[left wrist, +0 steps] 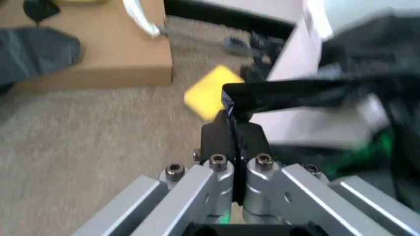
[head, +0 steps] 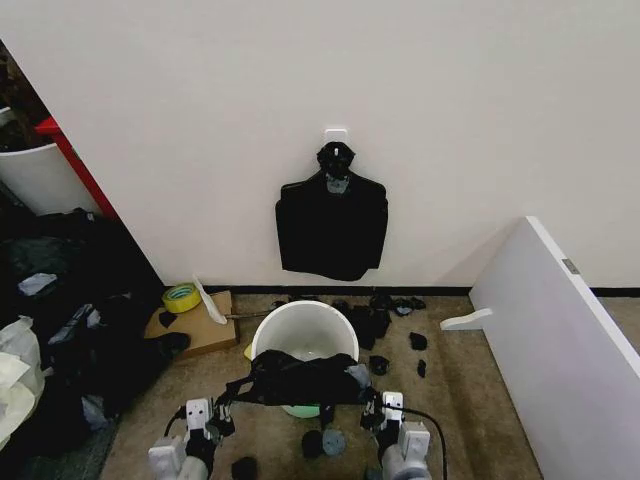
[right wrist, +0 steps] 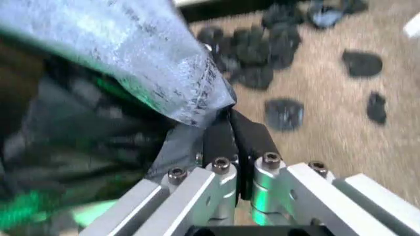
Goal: Place the garbage bag over the trash bin.
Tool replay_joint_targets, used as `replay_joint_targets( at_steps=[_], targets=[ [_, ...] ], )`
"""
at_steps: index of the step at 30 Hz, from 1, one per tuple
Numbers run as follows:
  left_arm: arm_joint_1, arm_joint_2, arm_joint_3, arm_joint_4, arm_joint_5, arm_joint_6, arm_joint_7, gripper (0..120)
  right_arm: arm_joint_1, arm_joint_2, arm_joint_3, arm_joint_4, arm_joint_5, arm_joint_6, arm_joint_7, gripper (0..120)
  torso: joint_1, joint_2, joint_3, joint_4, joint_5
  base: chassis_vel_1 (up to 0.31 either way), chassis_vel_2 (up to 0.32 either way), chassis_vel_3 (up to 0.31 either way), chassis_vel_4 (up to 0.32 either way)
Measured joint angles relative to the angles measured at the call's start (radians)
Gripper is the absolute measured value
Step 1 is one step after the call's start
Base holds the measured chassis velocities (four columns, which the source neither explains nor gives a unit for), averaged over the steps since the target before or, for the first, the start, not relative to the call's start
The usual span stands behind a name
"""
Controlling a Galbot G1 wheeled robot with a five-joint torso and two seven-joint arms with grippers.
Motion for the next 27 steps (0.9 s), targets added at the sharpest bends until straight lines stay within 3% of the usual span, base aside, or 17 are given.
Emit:
replay_joint_targets(
  at_steps=[8, 12, 13, 18, 20, 26, 27],
  targets=[
    [-0.107, -0.003, 0.012, 0.045, -0.015, 0.016, -0.012, 0, 0.020, 0.016, 0.003, -0.036, -0.023, 0.017, -0.001, 0, 0.000, 0.000, 0.000, 0.0003, -0.0006, 0.000, 0.000, 0.000, 0.000],
    [-0.100, -0.002, 0.013, 0.046, -0.013, 0.018, -0.008, 0, 0.019, 0.015, 0.003, -0.035, -0.029, 0.015, -0.008, 0, 0.000, 0.000, 0.000, 0.0006, 0.0008, 0.000, 0.000, 0.000, 0.000],
    [-0.087, -0.002, 0.013, 0.044, -0.009, 0.019, -0.003, 0, 0.015, 0.010, 0.003, -0.029, -0.032, 0.013, -0.013, 0, 0.000, 0.000, 0.000, 0.0009, 0.0032, 0.000, 0.000, 0.000, 0.000],
    [-0.050, 0.001, 0.005, 0.033, 0.008, 0.020, 0.006, 0, -0.014, -0.011, 0.003, -0.013, -0.042, 0.008, -0.034, 0, 0.000, 0.000, 0.000, -0.0001, 0.0031, 0.000, 0.000, 0.000, 0.000],
    [-0.045, 0.001, 0.002, 0.032, 0.010, 0.024, 0.006, 0, -0.018, -0.015, 0.003, -0.013, -0.046, 0.008, -0.036, 3, 0.000, 0.000, 0.000, -0.0001, 0.0024, 0.000, 0.000, 0.000, 0.000],
    [0.021, 0.009, -0.030, -0.018, 0.056, 0.061, 0.033, 25, -0.080, -0.051, 0.001, 0.012, -0.092, 0.034, -0.071, 30, 0.000, 0.000, 0.000, -0.0007, 0.0022, 0.000, 0.000, 0.000, 0.000],
    [0.021, 0.009, -0.030, -0.018, 0.056, 0.061, 0.033, 25, -0.080, -0.051, 0.001, 0.012, -0.092, 0.034, -0.071, 30, 0.000, 0.000, 0.000, -0.0007, 0.0022, 0.000, 0.000, 0.000, 0.000]
  ],
)
